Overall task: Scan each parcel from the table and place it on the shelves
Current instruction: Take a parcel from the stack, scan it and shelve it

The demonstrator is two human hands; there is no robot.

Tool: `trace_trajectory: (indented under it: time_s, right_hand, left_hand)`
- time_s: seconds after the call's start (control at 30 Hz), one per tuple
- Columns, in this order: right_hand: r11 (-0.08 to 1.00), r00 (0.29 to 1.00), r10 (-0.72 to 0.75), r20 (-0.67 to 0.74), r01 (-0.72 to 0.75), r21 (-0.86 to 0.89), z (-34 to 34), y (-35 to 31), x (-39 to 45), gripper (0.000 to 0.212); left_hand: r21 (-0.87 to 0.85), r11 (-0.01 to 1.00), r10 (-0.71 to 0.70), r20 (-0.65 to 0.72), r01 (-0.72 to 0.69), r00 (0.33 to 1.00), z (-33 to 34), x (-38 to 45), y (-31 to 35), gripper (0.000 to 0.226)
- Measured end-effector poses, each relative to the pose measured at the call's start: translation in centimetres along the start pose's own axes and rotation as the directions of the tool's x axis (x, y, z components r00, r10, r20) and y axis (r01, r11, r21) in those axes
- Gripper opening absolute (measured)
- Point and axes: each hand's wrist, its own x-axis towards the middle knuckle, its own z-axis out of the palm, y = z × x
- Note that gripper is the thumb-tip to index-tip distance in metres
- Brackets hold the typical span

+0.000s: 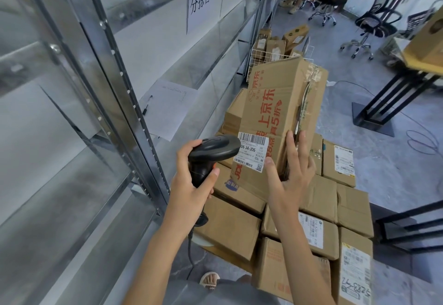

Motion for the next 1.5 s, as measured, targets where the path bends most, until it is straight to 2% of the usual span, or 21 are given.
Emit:
trace_trajectory:
  time_s: [0.6, 1.13, 1.5]
  right_hand:
    - [0.999, 1.0, -0.023, -0.011, 0.023, -0.032, -0.2, 0.6, -0.2, 0.064]
    - [0.999, 1.0, 0.022, 0.012, -0.022, 0.028, -1.1, 0.8, -0.1, 0.063]
    - [1.0, 0.999, 0.026, -0.023, -0.026, 0.011, -2.4, 1.6, 0.1, 0.064]
  left_hand:
    - [-0.006, 1.0, 0.025, 0.007, -0.025, 1.0, 0.5, -0.4, 0.4, 0.066]
    - [0.038, 0.999, 0.014, -0.033, -0.012, 0.999, 0.2, -1.2, 0.2, 0.063]
    - [0.022, 0.999, 0.029, -0.039, -0.028, 0.999, 0.6, -2.0, 1.0, 0.065]
